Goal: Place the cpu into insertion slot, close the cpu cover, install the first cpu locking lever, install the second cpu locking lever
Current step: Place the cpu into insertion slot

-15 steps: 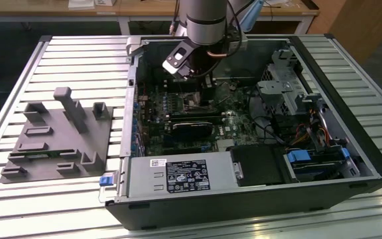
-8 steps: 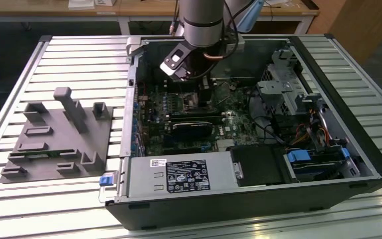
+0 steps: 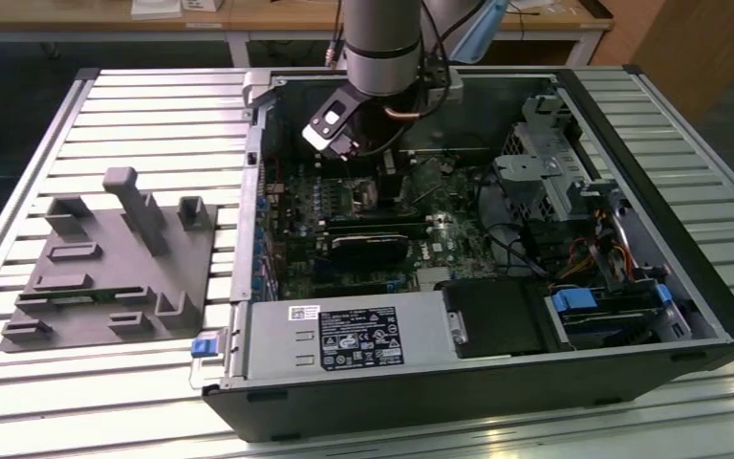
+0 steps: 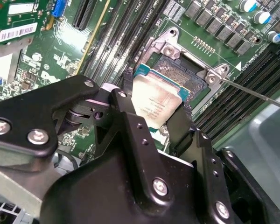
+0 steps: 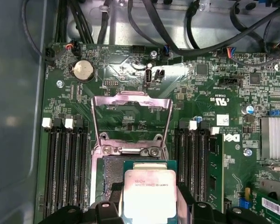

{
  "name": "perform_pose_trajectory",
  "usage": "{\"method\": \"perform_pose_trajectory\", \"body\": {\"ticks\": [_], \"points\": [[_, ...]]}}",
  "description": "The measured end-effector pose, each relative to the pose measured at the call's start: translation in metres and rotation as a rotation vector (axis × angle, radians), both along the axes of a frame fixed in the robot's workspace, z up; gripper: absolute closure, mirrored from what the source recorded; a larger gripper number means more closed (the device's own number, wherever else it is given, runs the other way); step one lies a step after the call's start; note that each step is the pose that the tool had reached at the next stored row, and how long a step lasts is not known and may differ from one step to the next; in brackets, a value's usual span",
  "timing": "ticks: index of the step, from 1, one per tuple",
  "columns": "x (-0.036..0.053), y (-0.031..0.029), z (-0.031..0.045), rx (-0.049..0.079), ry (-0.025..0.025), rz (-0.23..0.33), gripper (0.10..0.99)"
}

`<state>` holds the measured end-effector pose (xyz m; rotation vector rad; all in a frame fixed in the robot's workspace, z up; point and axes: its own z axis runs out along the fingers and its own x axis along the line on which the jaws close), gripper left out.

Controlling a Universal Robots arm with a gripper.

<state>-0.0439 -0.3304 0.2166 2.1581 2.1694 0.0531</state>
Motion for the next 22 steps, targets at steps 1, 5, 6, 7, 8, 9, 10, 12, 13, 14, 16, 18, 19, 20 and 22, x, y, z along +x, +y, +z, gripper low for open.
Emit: {"method": "perform_pose_trajectory", "body": {"ticks": [1,5,6,7,8,9,10,12,13,14,16,18,19,20,22], "points": [[-0.0005,0.0006,-0.0002,0.000,-0.0010,0.000,0.549],[-0.0012,0.0047,-0.0013,0.000,-0.0020,-0.002,0.549],[-0.0013,0.0060,-0.0017,0.000,-0.0021,-0.004,0.549],[-0.0012,0.0072,-0.0022,0.000,-0.0022,-0.005,0.549],[-0.0012,0.0083,-0.0027,0.000,-0.0022,-0.007,0.549],[-0.0012,0.0091,-0.0037,0.000,-0.0022,-0.010,0.549],[-0.0013,0.0097,-0.0047,0.000,-0.0022,-0.013,0.549],[-0.0012,0.0107,-0.0068,0.000,-0.0022,-0.021,0.549],[-0.0013,0.0111,-0.0077,0.000,-0.0021,-0.025,0.549],[-0.0013,0.0115,-0.0086,0.000,-0.0022,-0.029,0.549],[-0.0013,0.0122,-0.0102,0.000,-0.0021,-0.036,0.549],[-0.0014,0.0127,-0.0119,0.000,-0.0021,-0.042,0.549],[-0.0015,0.0130,-0.0127,0.000,-0.0021,-0.044,0.549],[-0.0018,0.0131,-0.0135,0.000,-0.0022,-0.045,0.549],[-0.0029,0.0132,-0.0148,0.000,-0.0022,-0.046,0.549]]}}
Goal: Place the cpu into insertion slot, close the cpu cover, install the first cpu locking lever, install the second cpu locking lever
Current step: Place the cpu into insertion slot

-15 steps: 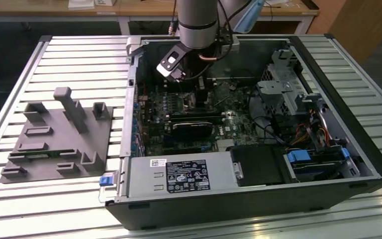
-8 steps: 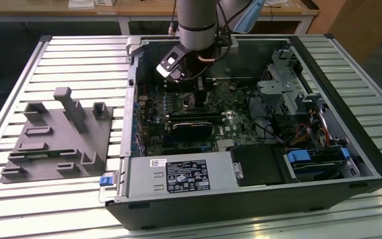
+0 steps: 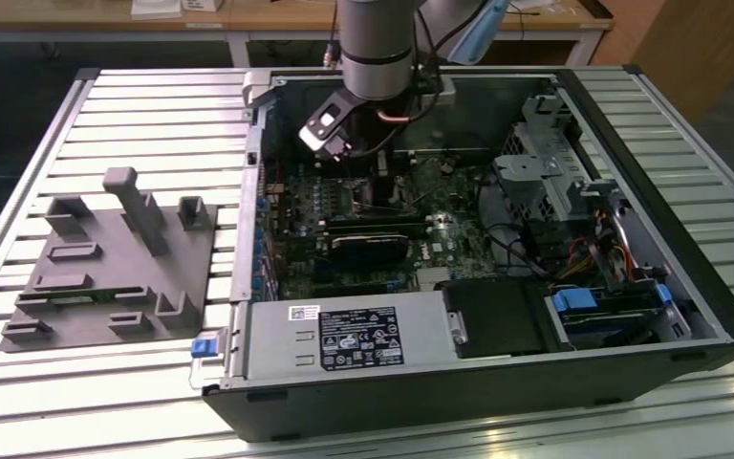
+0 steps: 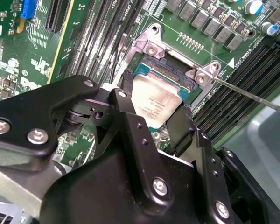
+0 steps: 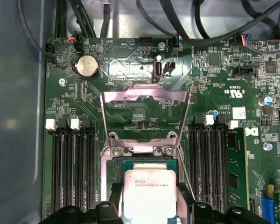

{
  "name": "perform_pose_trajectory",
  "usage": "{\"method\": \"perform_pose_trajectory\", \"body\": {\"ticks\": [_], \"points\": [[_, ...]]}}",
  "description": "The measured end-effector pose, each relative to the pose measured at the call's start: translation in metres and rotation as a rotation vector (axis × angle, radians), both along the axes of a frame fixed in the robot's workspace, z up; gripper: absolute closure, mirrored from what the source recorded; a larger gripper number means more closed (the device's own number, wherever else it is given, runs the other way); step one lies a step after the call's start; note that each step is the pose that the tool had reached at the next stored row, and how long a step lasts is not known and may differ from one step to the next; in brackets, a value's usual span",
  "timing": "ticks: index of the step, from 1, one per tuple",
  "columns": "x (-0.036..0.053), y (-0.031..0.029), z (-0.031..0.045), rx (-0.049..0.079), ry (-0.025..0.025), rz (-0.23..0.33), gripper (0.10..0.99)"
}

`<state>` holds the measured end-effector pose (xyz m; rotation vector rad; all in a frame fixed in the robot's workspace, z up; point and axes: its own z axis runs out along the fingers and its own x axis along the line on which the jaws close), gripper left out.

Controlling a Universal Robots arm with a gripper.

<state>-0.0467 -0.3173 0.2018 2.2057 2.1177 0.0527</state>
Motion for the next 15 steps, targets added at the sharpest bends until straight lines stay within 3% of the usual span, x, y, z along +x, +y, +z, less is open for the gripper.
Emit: {"method": "perform_pose_trajectory", "body": {"ticks": [15], "points": [[-0.0008,0.0000,-0.0075,0.002,0.0001,0.037,0.549]]}}
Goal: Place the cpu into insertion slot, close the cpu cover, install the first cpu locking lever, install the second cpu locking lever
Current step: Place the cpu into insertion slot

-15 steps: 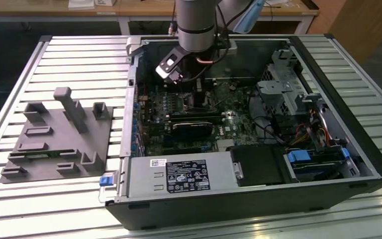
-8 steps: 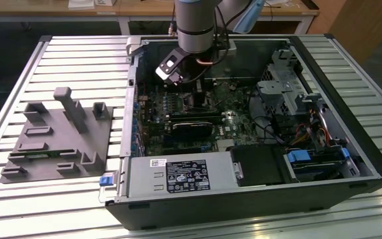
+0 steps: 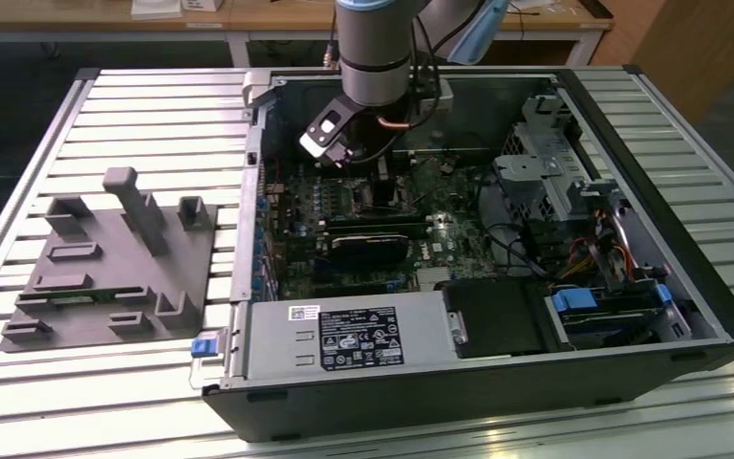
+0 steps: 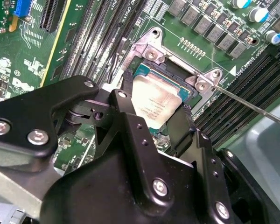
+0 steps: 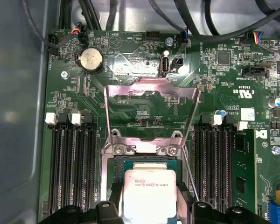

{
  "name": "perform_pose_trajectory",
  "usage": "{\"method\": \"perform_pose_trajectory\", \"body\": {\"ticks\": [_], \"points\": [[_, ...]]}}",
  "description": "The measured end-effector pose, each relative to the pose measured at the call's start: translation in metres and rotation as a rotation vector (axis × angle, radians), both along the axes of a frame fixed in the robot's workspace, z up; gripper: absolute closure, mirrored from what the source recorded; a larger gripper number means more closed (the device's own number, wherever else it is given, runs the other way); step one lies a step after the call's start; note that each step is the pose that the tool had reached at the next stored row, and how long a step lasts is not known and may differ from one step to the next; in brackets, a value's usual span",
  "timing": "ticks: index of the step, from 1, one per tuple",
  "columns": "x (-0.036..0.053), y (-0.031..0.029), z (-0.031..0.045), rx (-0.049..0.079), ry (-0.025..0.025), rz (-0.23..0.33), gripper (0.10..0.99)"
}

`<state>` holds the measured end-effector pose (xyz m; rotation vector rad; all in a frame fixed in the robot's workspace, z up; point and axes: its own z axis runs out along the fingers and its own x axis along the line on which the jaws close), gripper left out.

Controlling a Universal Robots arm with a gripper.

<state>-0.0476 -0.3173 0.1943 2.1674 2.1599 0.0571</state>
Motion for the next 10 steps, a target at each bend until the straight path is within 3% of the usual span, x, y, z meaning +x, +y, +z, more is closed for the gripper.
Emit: {"method": "perform_pose_trajectory", "body": {"ticks": [10], "points": [[0.0000,0.0000,-0.0015,0.008,0.0000,0.000,0.549]]}}
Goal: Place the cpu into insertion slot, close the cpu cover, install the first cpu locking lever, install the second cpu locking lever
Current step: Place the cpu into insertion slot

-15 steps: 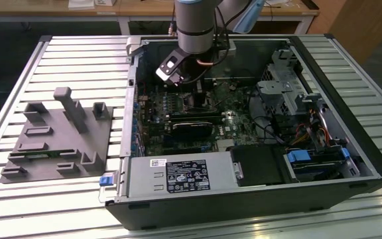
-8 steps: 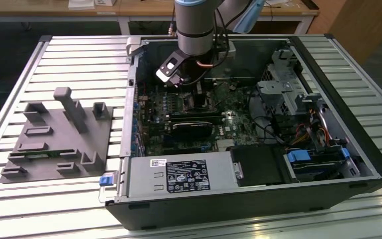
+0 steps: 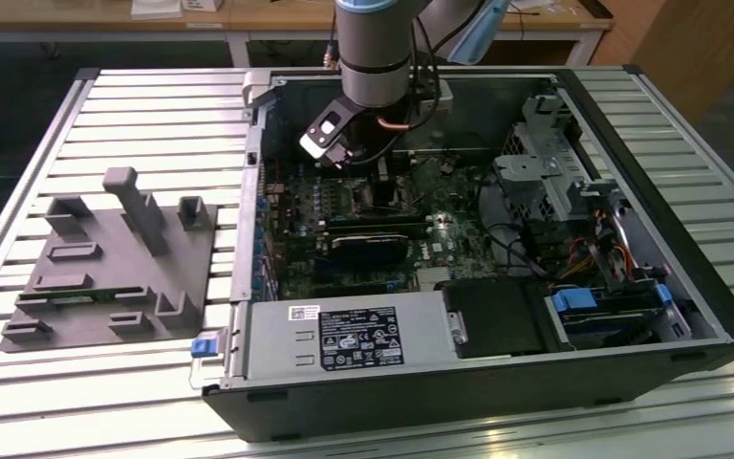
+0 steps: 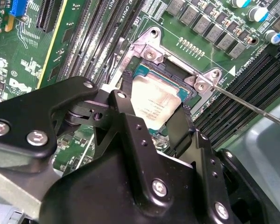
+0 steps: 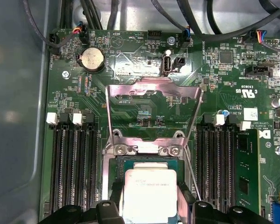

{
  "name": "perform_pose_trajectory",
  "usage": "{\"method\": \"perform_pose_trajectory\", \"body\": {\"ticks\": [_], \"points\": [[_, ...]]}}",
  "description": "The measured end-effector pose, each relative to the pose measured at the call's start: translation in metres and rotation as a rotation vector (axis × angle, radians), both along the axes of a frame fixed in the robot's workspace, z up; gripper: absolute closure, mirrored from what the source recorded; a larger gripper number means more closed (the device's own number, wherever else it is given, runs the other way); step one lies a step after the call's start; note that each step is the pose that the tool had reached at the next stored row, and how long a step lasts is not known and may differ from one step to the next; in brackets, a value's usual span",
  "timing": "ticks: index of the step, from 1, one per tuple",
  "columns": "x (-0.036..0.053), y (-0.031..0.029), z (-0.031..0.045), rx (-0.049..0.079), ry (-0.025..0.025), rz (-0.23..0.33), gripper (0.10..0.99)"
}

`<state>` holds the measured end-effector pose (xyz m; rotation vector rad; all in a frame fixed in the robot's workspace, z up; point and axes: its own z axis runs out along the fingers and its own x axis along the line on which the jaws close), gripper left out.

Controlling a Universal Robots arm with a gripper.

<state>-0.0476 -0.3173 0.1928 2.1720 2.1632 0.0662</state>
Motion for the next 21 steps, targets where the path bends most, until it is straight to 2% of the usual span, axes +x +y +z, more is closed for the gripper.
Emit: {"method": "perform_pose_trajectory", "body": {"ticks": [21], "points": [[-0.0003,0.0025,-0.0020,0.002,0.0002,-0.002,0.549]]}}
